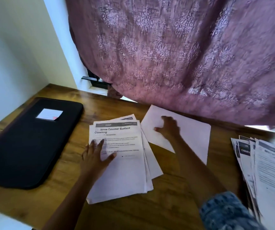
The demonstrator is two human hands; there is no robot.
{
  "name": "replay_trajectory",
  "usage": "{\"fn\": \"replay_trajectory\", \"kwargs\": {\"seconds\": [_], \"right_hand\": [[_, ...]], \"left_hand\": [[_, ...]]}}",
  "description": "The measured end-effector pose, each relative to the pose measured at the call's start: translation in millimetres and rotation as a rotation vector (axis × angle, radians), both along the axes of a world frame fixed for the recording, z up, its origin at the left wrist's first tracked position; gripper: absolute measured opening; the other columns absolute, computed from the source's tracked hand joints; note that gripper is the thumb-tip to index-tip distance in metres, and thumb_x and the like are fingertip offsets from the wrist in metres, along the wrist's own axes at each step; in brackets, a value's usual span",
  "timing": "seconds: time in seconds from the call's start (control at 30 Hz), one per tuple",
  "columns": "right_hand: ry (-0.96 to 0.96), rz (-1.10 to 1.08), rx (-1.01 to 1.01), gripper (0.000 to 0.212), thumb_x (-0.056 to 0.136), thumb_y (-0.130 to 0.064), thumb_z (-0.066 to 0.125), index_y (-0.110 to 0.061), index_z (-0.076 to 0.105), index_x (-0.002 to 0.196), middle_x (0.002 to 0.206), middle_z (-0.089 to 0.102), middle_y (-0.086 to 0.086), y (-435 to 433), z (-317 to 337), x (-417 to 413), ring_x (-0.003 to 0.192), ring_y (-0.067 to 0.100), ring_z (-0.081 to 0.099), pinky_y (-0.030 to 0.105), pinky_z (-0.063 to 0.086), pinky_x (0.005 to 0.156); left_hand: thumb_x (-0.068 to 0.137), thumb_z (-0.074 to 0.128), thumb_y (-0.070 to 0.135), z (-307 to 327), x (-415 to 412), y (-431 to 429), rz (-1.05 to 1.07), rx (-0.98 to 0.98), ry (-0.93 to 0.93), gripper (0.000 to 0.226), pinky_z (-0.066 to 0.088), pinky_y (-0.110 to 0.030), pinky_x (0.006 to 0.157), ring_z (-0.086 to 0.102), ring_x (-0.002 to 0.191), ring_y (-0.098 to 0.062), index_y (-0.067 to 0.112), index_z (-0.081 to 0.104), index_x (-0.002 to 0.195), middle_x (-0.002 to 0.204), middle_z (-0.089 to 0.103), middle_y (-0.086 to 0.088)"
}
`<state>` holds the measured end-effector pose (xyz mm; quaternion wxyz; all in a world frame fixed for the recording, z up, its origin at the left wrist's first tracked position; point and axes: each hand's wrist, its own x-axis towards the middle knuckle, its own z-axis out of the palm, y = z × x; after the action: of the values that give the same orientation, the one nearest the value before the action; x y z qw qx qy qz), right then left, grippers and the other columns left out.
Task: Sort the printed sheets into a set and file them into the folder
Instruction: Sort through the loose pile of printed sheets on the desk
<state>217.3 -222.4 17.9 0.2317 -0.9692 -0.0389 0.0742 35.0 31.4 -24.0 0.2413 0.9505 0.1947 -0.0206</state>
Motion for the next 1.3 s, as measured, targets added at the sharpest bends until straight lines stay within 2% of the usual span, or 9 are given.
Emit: {"fn": "replay_trajectory", "kwargs": {"seconds": [0.2,0.43,0.67,0.83,0.97,1.03,1.13,1.23,1.3], "right_hand": [[0.124,0.001,-0.254,0.138,0.045,-0.084,0.066,-0.024,0.002,0.151,0.159,0.005,0.006,-87,-2,55,0.145,0.031,0.008,0.061,0.018,0.111],[0.163,0.053,-0.332,0.092,0.070,-0.052,0.077,-0.016,0.034,0.143,0.146,0.040,0.012,-88,32,63,0.134,0.033,0.036,0.051,0.026,0.109],[-0.856,-0.024,-0.543,0.037,0.068,-0.015,0.066,-0.018,0.060,0.104,0.088,0.059,0.006,27,63,-69,0.082,0.028,0.055,0.038,0.045,0.072],[-0.266,0.333,-0.338,0.071,0.064,-0.040,0.081,-0.018,0.056,0.127,0.116,0.059,0.011,107,23,-186,0.102,0.029,0.059,0.047,0.048,0.085],[0.291,0.549,0.216,0.055,0.086,-0.039,0.066,-0.017,0.048,0.133,0.124,0.059,0.007,94,18,-174,0.108,0.023,0.058,0.039,0.047,0.096],[0.149,0.414,0.409,0.037,0.086,-0.028,0.067,-0.016,0.062,0.120,0.108,0.068,0.005,76,19,-138,0.094,0.020,0.065,0.038,0.051,0.088],[-0.238,0.343,0.009,0.051,0.089,-0.047,0.052,-0.017,0.055,0.130,0.135,0.055,0.010,52,6,-69,0.123,0.029,0.052,0.043,0.042,0.102],[-0.081,0.477,-0.385,0.089,0.081,-0.078,0.006,-0.024,0.020,0.151,0.160,0.010,0.005,53,-7,-51,0.147,0.023,0.011,0.055,0.009,0.114],[0.013,0.471,-0.395,0.082,0.086,-0.073,0.016,-0.024,0.011,0.152,0.160,0.003,0.004,59,-18,-81,0.147,0.022,0.006,0.055,0.006,0.114]], "left_hand": [[0.063,0.010,0.089,-16,3,-12,0.068,0.149,-0.041,0.103,0.011,-0.047,0.116,0.006,0.148,-0.026,0.037,0.019,0.151,0.162,0.011,-0.003],[0.070,0.023,0.085,-17,14,-20,0.143,0.066,-0.038,0.097,0.004,-0.048,0.117,0.001,0.148,-0.030,0.033,0.021,0.151,0.161,0.010,-0.008],[0.095,0.042,0.055,-7,24,-24,0.225,-0.251,-0.114,0.055,0.001,-0.048,0.118,0.006,0.147,-0.029,0.027,0.042,0.143,0.159,0.017,-0.010],[0.086,0.029,0.076,-14,14,-5,0.417,-0.787,-0.236,0.060,0.027,-0.053,0.114,0.039,0.136,-0.018,0.038,0.061,0.121,0.143,0.048,0.006],[0.074,0.040,0.079,-11,18,-4,0.327,-0.408,-0.200,0.062,0.036,-0.053,0.105,0.048,0.126,-0.024,0.036,0.065,0.110,0.135,0.053,0.002],[0.074,0.053,0.071,-2,22,-6,0.266,-0.238,-0.174,0.054,0.032,-0.052,0.107,0.043,0.128,-0.030,0.034,0.065,0.112,0.139,0.049,-0.004],[0.078,0.072,0.047,4,23,-11,0.312,-0.177,-0.122,0.058,0.021,-0.048,0.110,0.029,0.137,-0.032,0.029,0.054,0.130,0.152,0.032,-0.004],[0.086,0.060,0.053,5,21,-18,0.326,-0.225,-0.156,0.064,0.019,-0.049,0.113,0.022,0.141,-0.031,0.026,0.043,0.141,0.157,0.025,-0.003],[0.085,0.041,0.064,5,19,-19,0.330,-0.281,-0.149,0.073,0.016,-0.052,0.116,0.018,0.144,-0.030,0.024,0.038,0.145,0.158,0.023,-0.003]]}}
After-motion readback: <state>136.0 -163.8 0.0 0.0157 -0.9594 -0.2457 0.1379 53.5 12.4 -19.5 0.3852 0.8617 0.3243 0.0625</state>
